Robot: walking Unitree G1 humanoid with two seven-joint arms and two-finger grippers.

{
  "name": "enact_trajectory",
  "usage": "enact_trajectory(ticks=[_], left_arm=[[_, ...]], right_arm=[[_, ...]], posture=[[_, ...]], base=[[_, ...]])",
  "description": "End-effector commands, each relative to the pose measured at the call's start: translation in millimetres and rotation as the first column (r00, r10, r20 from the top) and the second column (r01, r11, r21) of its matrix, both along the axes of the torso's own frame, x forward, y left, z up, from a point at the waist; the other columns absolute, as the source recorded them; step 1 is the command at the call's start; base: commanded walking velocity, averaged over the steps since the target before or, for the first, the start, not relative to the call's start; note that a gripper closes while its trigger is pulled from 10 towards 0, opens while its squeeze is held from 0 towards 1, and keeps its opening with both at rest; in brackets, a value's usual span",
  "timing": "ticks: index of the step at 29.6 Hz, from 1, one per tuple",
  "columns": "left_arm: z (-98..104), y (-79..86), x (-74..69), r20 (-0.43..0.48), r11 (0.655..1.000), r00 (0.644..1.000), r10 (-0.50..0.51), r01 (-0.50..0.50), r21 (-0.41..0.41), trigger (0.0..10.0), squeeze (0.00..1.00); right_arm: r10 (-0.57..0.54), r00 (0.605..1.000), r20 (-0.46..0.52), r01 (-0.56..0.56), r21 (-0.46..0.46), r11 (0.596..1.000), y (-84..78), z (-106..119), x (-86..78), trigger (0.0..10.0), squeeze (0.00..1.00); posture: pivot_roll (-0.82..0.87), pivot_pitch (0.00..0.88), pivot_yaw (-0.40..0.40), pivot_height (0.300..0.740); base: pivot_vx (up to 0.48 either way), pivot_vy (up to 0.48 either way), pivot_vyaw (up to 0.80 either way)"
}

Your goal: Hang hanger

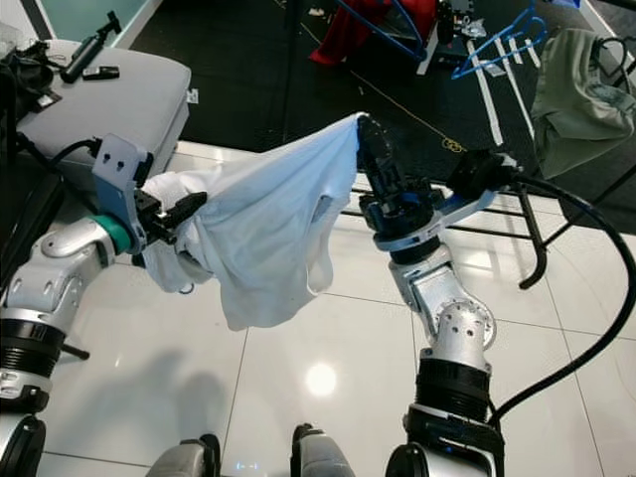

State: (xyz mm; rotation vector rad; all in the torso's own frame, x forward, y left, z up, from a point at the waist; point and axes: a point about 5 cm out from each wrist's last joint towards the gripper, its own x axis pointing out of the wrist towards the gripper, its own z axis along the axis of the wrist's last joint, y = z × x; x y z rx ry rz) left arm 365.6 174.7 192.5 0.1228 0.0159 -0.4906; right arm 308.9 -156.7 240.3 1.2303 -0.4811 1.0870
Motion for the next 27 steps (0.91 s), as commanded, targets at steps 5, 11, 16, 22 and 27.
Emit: enact_trajectory(ticks=[5, 11, 16, 22, 27], left_arm=[[-21, -12.7, -8.2, -0.134, 0.98, 0.985, -0.11, 0.085, -0.179, 10.0, 1.0], [-54, -7.6, -4.6, -0.307, 0.943, 0.952, 0.014, -0.114, -0.311, 10.0, 1.0], [-78, -1.6, -9.8, -0.378, 0.967, 0.923, 0.076, -0.16, -0.197, 10.0, 0.0], [-118, 0.1, -29.1, -0.479, 0.997, 0.875, 0.071, -0.046, 0.065, 10.0, 0.0], [-134, -3.3, -43.9, -0.523, 0.966, 0.852, -0.012, 0.146, 0.215, 10.0, 0.0]], right_arm=[[-0.041, 0.999, 0.018, 0.04, 0.077, 0.996, -15.3, 8, -0.1, 0.0, 0.0], [-0.059, 0.998, 0.013, 0.058, 0.085, 0.995, -23.3, 8, 0.0, 0.0, 0.0], [-0.06, 0.998, 0.015, 0.058, 0.102, 0.993, -26.0, 10, -0.3, 0.0, 0.0], [-0.08, 0.997, 0.021, 0.076, 0.148, 0.986, -34.2, 14, 1.5, 0.0, 0.0], [-0.093, 0.995, 0.023, 0.088, 0.164, 0.982, -38.6, 17, 2.2, 0.0, 0.0]], posture=[[-0.03, 0.106, -0.031, 0.74], [-0.03, 0.11, -0.03, 0.74], [-0.03, 0.11, -0.031, 0.74], [-0.03, 0.112, -0.029, 0.74], [-0.03, 0.113, -0.028, 0.74]], base=[[0.0, 0.0, 0.0], [0.0, 0.0, 0.0], [0.0, 0.0, 0.0], [0.0, 0.0, 0.0], [0.0, 0.0, 0.0]])
